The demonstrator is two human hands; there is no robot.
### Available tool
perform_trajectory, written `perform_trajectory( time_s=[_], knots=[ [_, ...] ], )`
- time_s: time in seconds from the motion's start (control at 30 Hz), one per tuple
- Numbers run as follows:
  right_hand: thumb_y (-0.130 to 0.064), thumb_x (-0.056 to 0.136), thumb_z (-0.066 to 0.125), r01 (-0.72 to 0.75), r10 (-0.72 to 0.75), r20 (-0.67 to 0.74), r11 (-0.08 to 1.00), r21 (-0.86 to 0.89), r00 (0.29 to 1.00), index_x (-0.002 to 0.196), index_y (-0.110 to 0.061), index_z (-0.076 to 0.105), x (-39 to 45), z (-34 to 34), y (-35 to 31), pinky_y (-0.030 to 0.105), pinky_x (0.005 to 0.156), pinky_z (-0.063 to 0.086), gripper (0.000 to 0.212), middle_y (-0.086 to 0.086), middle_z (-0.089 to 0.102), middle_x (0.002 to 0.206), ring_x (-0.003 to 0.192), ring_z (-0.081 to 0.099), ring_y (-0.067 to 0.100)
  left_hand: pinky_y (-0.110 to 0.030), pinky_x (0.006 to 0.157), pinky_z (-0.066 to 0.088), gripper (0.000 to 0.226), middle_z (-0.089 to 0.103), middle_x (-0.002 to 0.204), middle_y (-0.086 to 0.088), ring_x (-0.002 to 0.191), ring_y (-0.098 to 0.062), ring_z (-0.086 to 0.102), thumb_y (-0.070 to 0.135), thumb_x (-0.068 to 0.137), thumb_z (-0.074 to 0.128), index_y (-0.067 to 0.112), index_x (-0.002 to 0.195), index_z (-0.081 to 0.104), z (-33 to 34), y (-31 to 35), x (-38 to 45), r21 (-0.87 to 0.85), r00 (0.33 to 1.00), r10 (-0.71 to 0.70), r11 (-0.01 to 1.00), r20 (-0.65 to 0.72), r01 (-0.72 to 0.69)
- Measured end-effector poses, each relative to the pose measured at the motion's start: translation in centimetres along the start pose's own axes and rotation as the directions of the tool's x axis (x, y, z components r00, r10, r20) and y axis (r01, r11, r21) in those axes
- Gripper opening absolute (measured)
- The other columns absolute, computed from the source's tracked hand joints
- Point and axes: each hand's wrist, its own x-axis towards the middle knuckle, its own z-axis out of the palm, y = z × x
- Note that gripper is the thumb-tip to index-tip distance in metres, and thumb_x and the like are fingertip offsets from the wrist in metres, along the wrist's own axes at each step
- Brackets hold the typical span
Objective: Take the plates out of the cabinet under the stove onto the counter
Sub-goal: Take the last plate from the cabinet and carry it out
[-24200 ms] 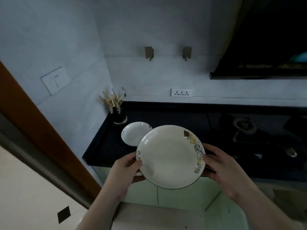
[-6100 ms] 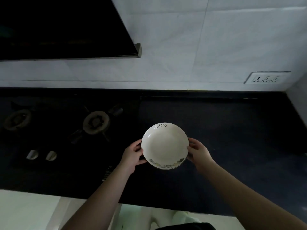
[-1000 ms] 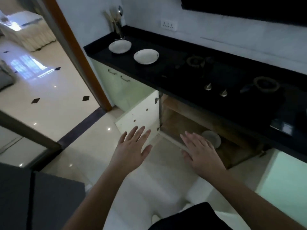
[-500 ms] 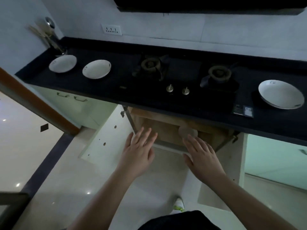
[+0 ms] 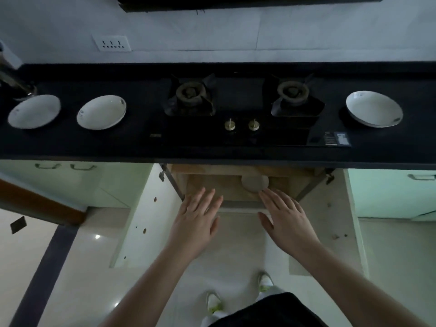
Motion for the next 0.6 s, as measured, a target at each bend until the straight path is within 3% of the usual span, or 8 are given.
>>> perform_trajectory(
  time_s=[0.1,0.27,0.4,0.5,0.6],
  knots=[
    [-0.048,0.099,0.033,-0.015,0.015,0.009,1.000,0.009,1.000,0.151,-0.020,0.029,0.6,0.6,-1.0,0.038,0.117,0.022,0.058,-0.001,0.034,0.156,0.145,0.026,0.020,-0.047,0.122,0.015,0.056,0.024,0.163,-0.004,0.151,-0.024,0.012,0.039,0.102,0.032,0.022,0.155,0.027,0.3,-1.6,0.6,0.012,0.999,0.050,0.999,0.018,-0.050],
    [-0.046,0.100,0.033,-0.064,0.065,-0.008,0.997,0.030,0.998,0.152,-0.019,0.027,1.2,1.3,-0.5,0.037,0.120,0.017,0.059,0.000,0.028,0.159,0.147,0.020,0.020,-0.049,0.121,0.019,0.064,0.024,0.163,-0.004,0.151,-0.025,0.015,0.049,0.098,0.015,0.021,0.155,0.027,0.4,-1.7,3.5,0.031,0.985,0.157,0.987,0.065,-0.159],
    [-0.045,0.100,0.036,-0.118,0.117,0.030,0.992,0.038,0.993,0.151,-0.017,0.031,3.4,3.2,0.8,0.038,0.119,0.014,0.058,0.003,0.031,0.158,0.147,0.023,0.023,-0.048,0.118,0.025,0.064,0.035,0.158,-0.004,0.148,-0.025,0.025,0.050,0.098,0.019,0.020,0.151,0.036,1.4,-0.9,6.8,0.017,0.981,0.184,0.982,0.066,-0.186],
    [-0.043,0.099,0.040,-0.125,0.123,0.041,0.991,0.049,0.992,0.149,-0.015,0.035,5.7,5.2,2.5,0.040,0.119,0.017,0.057,0.006,0.035,0.156,0.145,0.028,0.026,-0.047,0.119,0.019,0.069,0.024,0.163,-0.001,0.151,-0.023,0.014,0.057,0.097,0.009,0.023,0.155,0.025,3.9,-0.4,9.7,0.024,0.979,0.167,0.985,0.120,-0.171],
    [-0.045,0.100,0.035,-0.114,0.110,0.079,0.993,0.038,0.991,0.152,-0.017,0.028,7.9,7.8,4.7,0.039,0.120,0.014,0.059,0.004,0.030,0.158,0.147,0.022,0.024,-0.048,0.119,0.017,0.073,0.017,0.165,0.000,0.152,-0.022,0.008,0.059,0.094,0.001,0.026,0.156,0.018,7.2,0.0,12.5,0.011,0.978,0.138,0.990,0.157,-0.142]
  ],
)
